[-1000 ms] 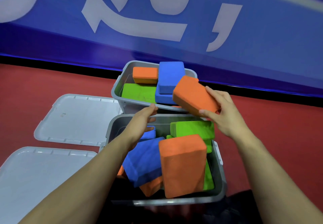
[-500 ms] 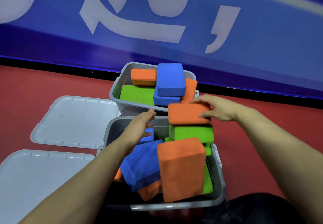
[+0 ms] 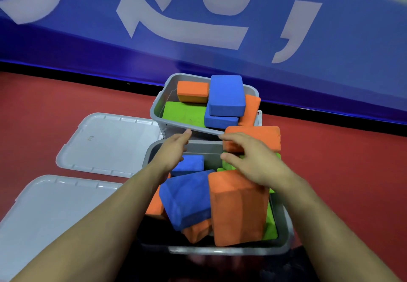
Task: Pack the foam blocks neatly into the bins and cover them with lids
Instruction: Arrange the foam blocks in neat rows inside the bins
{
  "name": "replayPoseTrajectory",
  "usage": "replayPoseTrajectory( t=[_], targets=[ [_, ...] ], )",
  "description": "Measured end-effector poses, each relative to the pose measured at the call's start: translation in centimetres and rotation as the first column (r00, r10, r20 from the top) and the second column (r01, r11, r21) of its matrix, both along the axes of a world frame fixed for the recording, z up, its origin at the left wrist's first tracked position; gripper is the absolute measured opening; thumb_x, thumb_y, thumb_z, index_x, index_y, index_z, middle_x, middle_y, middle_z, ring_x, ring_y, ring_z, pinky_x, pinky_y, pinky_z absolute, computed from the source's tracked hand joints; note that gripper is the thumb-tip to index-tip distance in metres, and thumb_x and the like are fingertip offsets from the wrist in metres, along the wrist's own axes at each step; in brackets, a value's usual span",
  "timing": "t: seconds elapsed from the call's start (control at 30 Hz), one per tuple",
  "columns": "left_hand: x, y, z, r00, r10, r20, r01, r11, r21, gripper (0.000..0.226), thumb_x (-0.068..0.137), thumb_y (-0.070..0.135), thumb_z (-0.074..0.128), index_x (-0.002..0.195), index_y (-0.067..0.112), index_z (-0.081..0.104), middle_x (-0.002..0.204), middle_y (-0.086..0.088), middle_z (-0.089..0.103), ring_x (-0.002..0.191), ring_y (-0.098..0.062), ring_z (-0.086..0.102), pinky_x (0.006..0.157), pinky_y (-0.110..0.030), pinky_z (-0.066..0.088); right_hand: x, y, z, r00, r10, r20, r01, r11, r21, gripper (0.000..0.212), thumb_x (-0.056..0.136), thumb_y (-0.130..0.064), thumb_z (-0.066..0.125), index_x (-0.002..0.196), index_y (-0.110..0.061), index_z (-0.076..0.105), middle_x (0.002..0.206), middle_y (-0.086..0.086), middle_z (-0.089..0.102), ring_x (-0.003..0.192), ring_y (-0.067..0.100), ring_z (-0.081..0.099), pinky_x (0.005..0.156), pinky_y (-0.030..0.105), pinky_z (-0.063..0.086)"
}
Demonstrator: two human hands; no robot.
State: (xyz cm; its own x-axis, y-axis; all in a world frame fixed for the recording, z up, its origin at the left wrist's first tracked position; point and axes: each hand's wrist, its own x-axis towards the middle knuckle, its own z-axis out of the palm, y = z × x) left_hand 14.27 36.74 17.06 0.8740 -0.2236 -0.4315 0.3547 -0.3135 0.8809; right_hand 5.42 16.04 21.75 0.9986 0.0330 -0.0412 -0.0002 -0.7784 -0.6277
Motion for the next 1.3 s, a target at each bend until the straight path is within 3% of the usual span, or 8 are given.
replayPoseTrajectory(
  t=[0.13,0.23,0.5,0.6,0.77,0.9,1.1,1.3],
  targets=[
    [0.8,2.6,-1.6,0.997,0.076,-0.014,-0.075,0.994,0.082,0.062,0.074,0.076,0.050,0.106,0.025,0.067,0.104,0.001,0.069,0.098,-0.020,0.064,0.097,-0.049,0.052,-0.6,5.7,-2.0,0.991,0.107,-0.086,-0.097,0.990,0.106,0.050,0.093,-0.034,0.071,0.140,-0.026,0.057,0.143,-0.012,0.057,0.131,0.005,0.050,0.108,0.020,0.037],
    [0.5,4.1,-2.0,0.994,0.080,-0.076,-0.070,0.990,0.125,0.048,0.086,0.059,0.054,0.092,0.012,0.065,0.084,-0.014,0.061,0.079,-0.022,0.054,0.077,-0.037,0.051,-0.7,8.5,-4.7,0.974,0.102,-0.203,-0.063,0.980,0.190,0.055,0.092,-0.033,0.072,0.143,-0.021,0.054,0.145,-0.009,0.056,0.133,0.007,0.050,0.113,0.025,0.037],
    [-0.1,7.6,-3.6,0.957,0.087,-0.275,-0.025,0.975,0.222,0.055,0.101,0.048,0.048,0.136,0.006,0.054,0.096,-0.007,0.057,0.082,-0.021,0.056,0.081,-0.037,0.051,0.2,12.7,-9.3,0.935,0.033,-0.354,0.065,0.963,0.262,0.061,0.093,-0.037,0.071,0.147,-0.023,0.046,0.151,-0.006,0.048,0.140,0.012,0.043,0.114,0.027,0.034],
    [-0.5,7.2,-3.5,0.941,-0.010,-0.337,0.082,0.976,0.200,0.053,0.102,0.050,0.046,0.139,0.012,0.052,0.123,-0.011,0.060,0.108,-0.025,0.061,0.097,-0.040,0.050,0.0,13.4,-11.3,0.924,-0.003,-0.383,0.104,0.964,0.245,0.064,0.091,-0.040,0.072,0.147,-0.026,0.046,0.153,-0.003,0.044,0.143,0.015,0.039,0.115,0.029,0.031],
    [-0.3,7.0,-4.2,0.935,-0.087,-0.343,0.154,0.973,0.172,0.058,0.101,0.054,0.045,0.141,0.014,0.053,0.134,-0.010,0.058,0.116,-0.025,0.059,0.094,-0.038,0.049,0.0,14.0,-13.9,0.867,0.121,-0.483,-0.103,0.993,0.063,0.053,0.096,-0.051,0.061,0.146,-0.051,0.044,0.170,-0.005,-0.006,0.156,0.030,-0.009,0.123,0.058,0.001],
    [-0.1,7.5,-4.5,0.947,-0.059,-0.316,0.113,0.981,0.155,0.059,0.101,0.056,0.043,0.142,0.014,0.052,0.127,-0.007,0.058,0.113,-0.024,0.058,0.093,-0.038,0.048,-0.4,14.1,-14.9,0.801,0.178,-0.572,-0.275,0.958,-0.087,0.052,0.097,-0.057,0.054,0.147,-0.051,0.043,0.167,-0.006,-0.025,0.153,0.031,-0.025,0.121,0.060,-0.010],
    [0.2,8.0,-4.7,0.959,-0.036,-0.283,0.084,0.984,0.159,0.056,0.102,0.054,0.044,0.139,0.013,0.051,0.132,-0.008,0.057,0.114,-0.025,0.059,0.101,-0.044,0.050,-1.1,14.6,-14.9,0.858,0.078,-0.508,-0.275,0.904,-0.326,0.072,0.082,-0.062,0.070,0.142,-0.039,0.036,0.169,0.006,-0.014,0.154,0.042,-0.006,0.117,0.067,0.018],
    [0.1,8.1,-4.3,0.960,-0.018,-0.278,0.055,0.991,0.125,0.059,0.101,0.054,0.044,0.145,0.014,0.048,0.136,-0.007,0.054,0.115,-0.025,0.058,0.101,-0.043,0.050,-0.6,14.4,-13.3,0.928,-0.063,-0.367,-0.122,0.880,-0.460,0.081,0.077,-0.059,0.077,0.136,-0.029,0.030,0.166,0.016,0.004,0.145,0.045,0.028,0.099,0.050,0.048]
  ],
)
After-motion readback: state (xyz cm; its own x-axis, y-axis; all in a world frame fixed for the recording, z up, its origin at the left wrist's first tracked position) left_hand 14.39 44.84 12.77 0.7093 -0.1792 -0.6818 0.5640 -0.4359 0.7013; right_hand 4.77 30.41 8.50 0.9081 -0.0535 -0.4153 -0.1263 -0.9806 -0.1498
